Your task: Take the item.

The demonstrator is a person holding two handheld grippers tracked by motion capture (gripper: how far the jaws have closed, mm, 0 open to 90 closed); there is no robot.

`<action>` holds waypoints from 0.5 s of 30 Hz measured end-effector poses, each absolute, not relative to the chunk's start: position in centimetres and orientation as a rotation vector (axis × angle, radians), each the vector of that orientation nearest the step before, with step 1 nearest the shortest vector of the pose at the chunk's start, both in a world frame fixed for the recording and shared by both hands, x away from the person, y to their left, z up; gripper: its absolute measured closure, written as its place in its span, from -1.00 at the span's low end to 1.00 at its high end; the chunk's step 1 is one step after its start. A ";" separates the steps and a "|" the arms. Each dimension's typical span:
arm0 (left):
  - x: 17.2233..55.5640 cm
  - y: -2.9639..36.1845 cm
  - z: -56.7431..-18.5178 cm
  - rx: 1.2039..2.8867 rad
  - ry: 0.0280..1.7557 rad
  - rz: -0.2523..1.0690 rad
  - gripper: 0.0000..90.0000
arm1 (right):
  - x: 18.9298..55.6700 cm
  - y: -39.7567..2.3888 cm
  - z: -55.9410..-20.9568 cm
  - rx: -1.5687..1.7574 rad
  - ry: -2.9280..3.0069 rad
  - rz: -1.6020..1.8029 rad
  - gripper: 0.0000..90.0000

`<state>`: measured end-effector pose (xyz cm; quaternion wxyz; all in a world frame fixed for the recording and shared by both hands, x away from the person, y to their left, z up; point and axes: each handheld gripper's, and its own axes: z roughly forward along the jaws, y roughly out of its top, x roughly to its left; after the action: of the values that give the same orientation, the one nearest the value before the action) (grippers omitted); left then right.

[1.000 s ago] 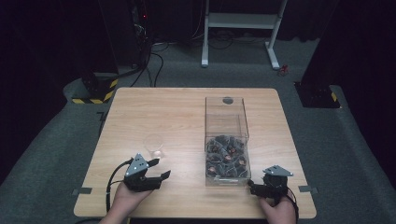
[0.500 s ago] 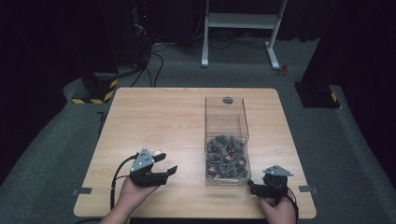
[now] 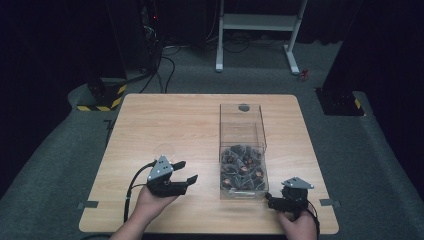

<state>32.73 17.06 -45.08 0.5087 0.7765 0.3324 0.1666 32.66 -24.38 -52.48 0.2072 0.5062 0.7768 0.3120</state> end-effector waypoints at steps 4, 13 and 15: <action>33.0 16.6 -44.8 1.869 0.793 0.397 -0.27 | 32.7 -24.4 -52.5 1.405 2.166 0.870 -0.82; 33.4 15.6 -44.4 1.863 0.769 0.388 -0.25 | 32.7 -24.4 -52.5 1.404 2.167 0.870 -0.82; 33.5 15.4 -44.4 1.861 0.770 0.383 -0.24 | 32.7 -24.4 -52.5 1.404 2.167 0.870 -0.82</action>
<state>33.47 15.44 -44.36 0.5192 0.7758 0.3210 0.1595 32.68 -24.39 -52.48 0.2070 0.5042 0.7781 0.3123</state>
